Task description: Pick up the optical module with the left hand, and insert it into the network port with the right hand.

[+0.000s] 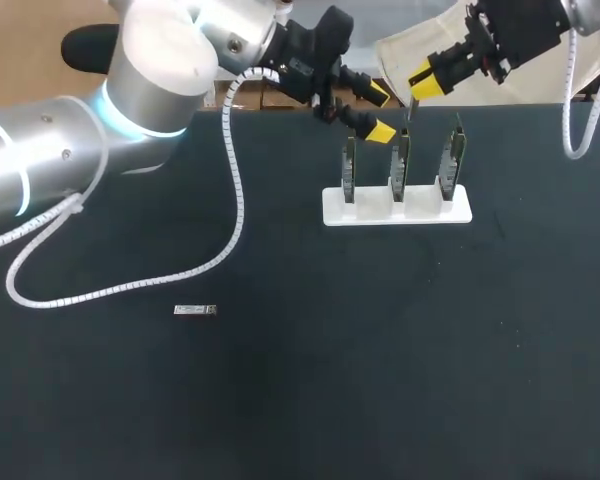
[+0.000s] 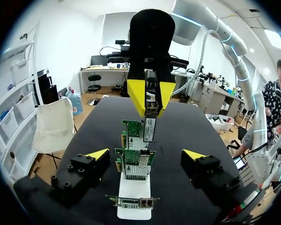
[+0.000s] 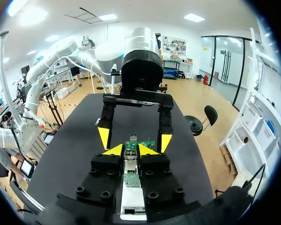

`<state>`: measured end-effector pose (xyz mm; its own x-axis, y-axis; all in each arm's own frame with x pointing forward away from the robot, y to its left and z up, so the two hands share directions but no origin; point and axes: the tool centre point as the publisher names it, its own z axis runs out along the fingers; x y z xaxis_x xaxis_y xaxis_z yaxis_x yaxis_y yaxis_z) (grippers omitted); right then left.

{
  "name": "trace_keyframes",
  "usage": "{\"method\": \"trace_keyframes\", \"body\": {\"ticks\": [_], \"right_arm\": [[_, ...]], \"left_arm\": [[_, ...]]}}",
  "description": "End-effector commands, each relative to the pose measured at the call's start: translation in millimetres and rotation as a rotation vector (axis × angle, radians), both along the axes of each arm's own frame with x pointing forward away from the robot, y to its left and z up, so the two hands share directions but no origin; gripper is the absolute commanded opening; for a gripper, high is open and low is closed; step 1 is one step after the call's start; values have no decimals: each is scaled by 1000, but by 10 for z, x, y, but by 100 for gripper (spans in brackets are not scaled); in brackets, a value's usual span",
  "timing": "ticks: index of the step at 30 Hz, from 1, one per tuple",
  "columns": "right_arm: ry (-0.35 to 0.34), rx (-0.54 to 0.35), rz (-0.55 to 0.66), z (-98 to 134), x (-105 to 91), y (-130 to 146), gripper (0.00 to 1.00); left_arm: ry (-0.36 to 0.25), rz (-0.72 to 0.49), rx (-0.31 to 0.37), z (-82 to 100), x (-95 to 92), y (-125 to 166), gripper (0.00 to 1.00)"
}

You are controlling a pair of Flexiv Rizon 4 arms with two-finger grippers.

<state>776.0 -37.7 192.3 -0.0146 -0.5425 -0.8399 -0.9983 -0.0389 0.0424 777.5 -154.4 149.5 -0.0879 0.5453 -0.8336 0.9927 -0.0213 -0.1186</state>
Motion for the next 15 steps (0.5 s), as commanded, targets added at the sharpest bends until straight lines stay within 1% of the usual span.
{"method": "trace_keyframes", "body": {"ticks": [1,2,3,15], "right_arm": [[1,1,-2,-2,3,1,0],[1,2,-2,-2,4,1,0],[1,2,-2,-3,4,1,0],[6,7,16,-21,6,31,0]], "left_arm": [[-4,-13,3,-3,14,-7,100],[-8,-22,4,-3,13,-11,100],[-18,-26,-9,6,11,-21,100],[-18,-26,-9,6,11,-21,100]]}}
